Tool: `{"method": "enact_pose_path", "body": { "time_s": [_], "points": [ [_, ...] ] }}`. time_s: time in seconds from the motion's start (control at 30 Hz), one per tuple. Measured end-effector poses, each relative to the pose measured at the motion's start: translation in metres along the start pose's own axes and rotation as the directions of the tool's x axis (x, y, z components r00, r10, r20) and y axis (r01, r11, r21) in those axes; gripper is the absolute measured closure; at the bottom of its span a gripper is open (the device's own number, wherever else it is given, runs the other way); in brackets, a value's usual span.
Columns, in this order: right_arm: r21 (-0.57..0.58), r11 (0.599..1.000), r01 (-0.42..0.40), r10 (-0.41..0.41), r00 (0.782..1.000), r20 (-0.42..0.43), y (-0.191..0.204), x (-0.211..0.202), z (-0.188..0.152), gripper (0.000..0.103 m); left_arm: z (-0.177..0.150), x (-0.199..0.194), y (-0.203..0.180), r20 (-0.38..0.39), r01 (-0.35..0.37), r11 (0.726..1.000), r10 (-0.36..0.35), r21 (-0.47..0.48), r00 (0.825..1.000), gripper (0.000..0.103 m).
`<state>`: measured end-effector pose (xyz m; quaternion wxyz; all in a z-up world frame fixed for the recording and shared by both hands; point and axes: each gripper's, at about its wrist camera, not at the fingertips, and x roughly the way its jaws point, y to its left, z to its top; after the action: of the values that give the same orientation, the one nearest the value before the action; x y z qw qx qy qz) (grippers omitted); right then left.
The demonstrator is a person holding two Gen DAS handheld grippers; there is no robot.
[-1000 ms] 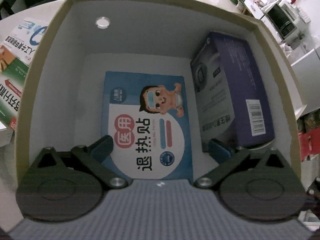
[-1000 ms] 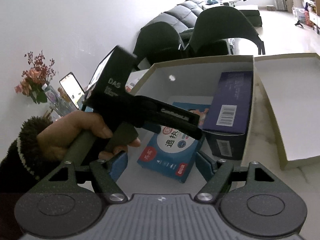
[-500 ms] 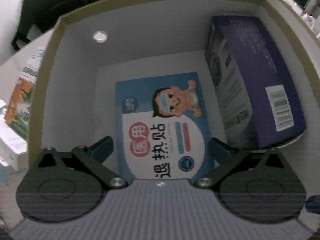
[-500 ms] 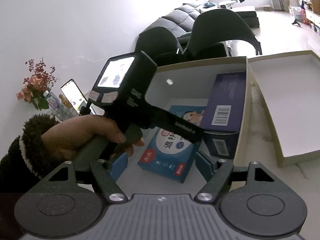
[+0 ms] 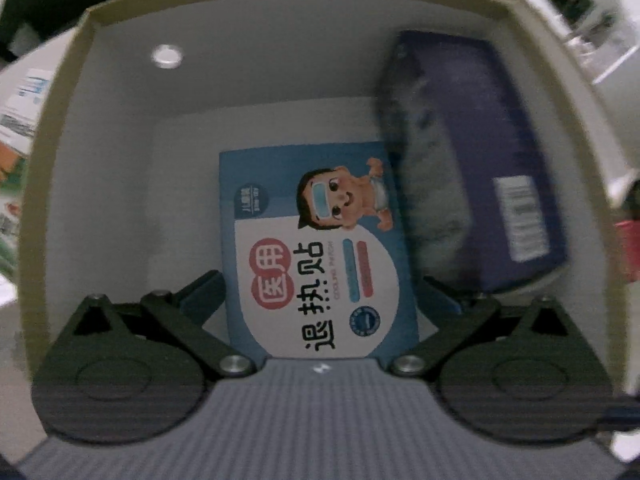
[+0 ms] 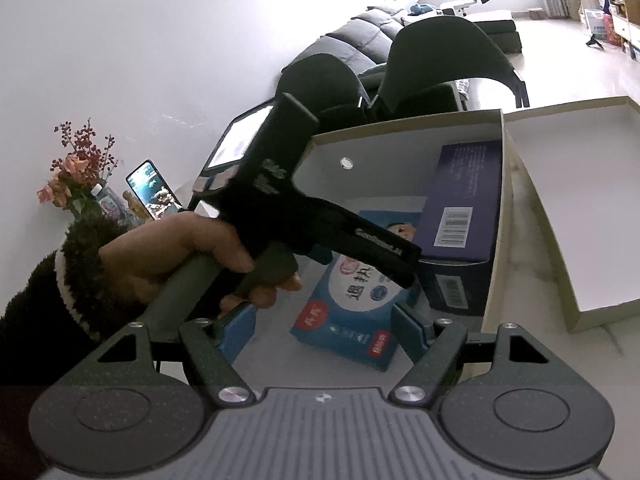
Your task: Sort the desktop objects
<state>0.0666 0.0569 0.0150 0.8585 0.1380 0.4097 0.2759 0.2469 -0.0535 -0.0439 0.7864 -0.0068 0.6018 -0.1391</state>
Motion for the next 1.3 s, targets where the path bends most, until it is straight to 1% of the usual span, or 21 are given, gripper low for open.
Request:
{"method": "enact_pose_path", "body": {
  "time_s": [0.03, 0.23, 0.3, 0.33, 0.37, 0.43, 0.5, 0.57, 0.63, 0.67, 0.7, 0.77, 0.8, 0.87, 0.93, 1.03, 1.07, 1.13, 1.2, 1.23, 1.3],
  "points": [
    [0.002, 1.000, 0.001, -0.001, 1.000, -0.001, -0.001, 0.000, 0.000, 0.026, -0.001, -0.001, 0.001, 0.002, 0.026, 1.000, -0.026, -0.003, 1.000, 0.001],
    [0.026, 1.000, 0.006, -0.006, 1.000, 0.001, -0.004, 0.000, 0.001, 0.026, -0.006, -0.005, 0.013, 0.032, 0.097, 0.995, -0.096, -0.029, 0.995, 0.000],
    [0.030, 0.999, 0.010, -0.010, 1.000, -0.001, -0.004, 0.001, 0.000, 0.026, -0.008, 0.002, 0.018, -0.014, 0.122, 0.990, -0.123, -0.069, 0.992, 0.000],
    [0.031, 0.999, 0.012, -0.012, 1.000, -0.002, -0.004, 0.001, 0.000, 0.026, -0.012, 0.008, 0.019, -0.021, 0.133, 0.988, -0.135, -0.083, 0.991, 0.000],
    [0.032, 0.999, 0.014, -0.014, 1.000, -0.003, -0.004, 0.002, 0.000, 0.026, -0.015, 0.014, 0.020, -0.022, 0.144, 0.985, -0.146, -0.095, 0.989, 0.000],
    [0.035, 0.999, 0.015, -0.015, 1.000, -0.001, -0.004, 0.002, 0.000, 0.026, -0.018, 0.012, 0.024, 0.006, 0.170, 0.978, -0.171, -0.123, 0.985, 0.002],
    [0.038, 0.999, 0.018, -0.018, 1.000, 0.001, -0.004, 0.002, 0.000, 0.026, -0.020, 0.009, 0.031, 0.026, 0.201, 0.965, -0.199, -0.167, 0.980, 0.004],
    [0.042, 0.999, 0.022, -0.022, 1.000, 0.002, -0.005, 0.002, 0.001, 0.026, -0.023, 0.003, 0.039, 0.056, 0.240, 0.952, -0.234, -0.192, 0.971, 0.006],
    [0.044, 0.999, 0.025, -0.026, 1.000, 0.005, -0.006, 0.002, 0.002, 0.026, -0.026, -0.004, 0.042, 0.086, 0.304, 0.930, -0.293, -0.207, 0.952, 0.006],
    [0.045, 0.999, 0.027, -0.027, 1.000, 0.008, -0.006, 0.002, 0.003, 0.026, -0.027, -0.008, 0.040, 0.094, 0.325, 0.924, -0.312, -0.201, 0.946, 0.006],
    [0.045, 0.999, 0.028, -0.029, 1.000, 0.011, -0.006, 0.002, 0.003, 0.024, -0.028, -0.012, 0.034, 0.101, 0.328, 0.927, -0.314, -0.180, 0.944, 0.006],
    [0.044, 0.999, 0.033, -0.033, 0.999, 0.017, -0.005, 0.001, 0.004, 0.024, -0.028, -0.020, 0.024, 0.114, 0.321, 0.937, -0.307, -0.140, 0.945, 0.006],
    [0.045, 0.999, 0.028, -0.029, 0.999, 0.019, -0.005, 0.000, 0.004, 0.024, -0.028, -0.023, 0.025, 0.122, 0.332, 0.933, -0.316, -0.137, 0.941, 0.006],
    [0.052, 0.999, 0.013, -0.014, 1.000, 0.024, -0.005, -0.003, 0.004, 0.024, -0.029, -0.027, 0.046, 0.143, 0.352, 0.926, -0.333, -0.137, 0.932, 0.006],
    [0.060, 0.998, 0.007, -0.008, 1.000, 0.026, -0.008, -0.005, 0.003, 0.024, -0.046, -0.038, 0.073, 0.172, 0.377, 0.917, -0.354, -0.128, 0.919, 0.006],
    [0.083, 0.997, 0.005, -0.007, 1.000, 0.018, -0.014, -0.004, 0.003, 0.024, -0.047, -0.034, 0.073, 0.228, 0.429, 0.896, -0.397, -0.113, 0.889, 0.005],
    [0.091, 0.996, 0.005, -0.006, 1.000, 0.015, -0.016, -0.003, 0.002, 0.024, -0.045, -0.034, 0.072, 0.247, 0.452, 0.886, -0.417, -0.106, 0.875, 0.005],
    [0.095, 0.995, 0.011, -0.012, 1.000, 0.011, -0.019, 0.000, 0.004, 0.024, -0.045, -0.040, 0.076, 0.283, 0.506, 0.858, -0.464, -0.095, 0.840, 0.005],
    [0.095, 0.995, 0.016, -0.017, 1.000, 0.001, -0.019, 0.004, 0.005, 0.024, -0.039, -0.039, 0.072, 0.298, 0.544, 0.834, -0.498, -0.094, 0.814, 0.003],
    [0.090, 0.996, 0.018, -0.018, 1.000, -0.005, -0.017, 0.007, 0.006, 0.024, -0.036, -0.037, 0.068, 0.301, 0.550, 0.830, -0.503, -0.096, 0.810, 0.002],
    [0.076, 0.997, 0.030, -0.029, 0.999, -0.018, -0.013, 0.014, 0.008, 0.024, -0.034, -0.034, 0.062, 0.306, 0.549, 0.830, -0.501, -0.094, 0.810, 0.001]
  ]
}}
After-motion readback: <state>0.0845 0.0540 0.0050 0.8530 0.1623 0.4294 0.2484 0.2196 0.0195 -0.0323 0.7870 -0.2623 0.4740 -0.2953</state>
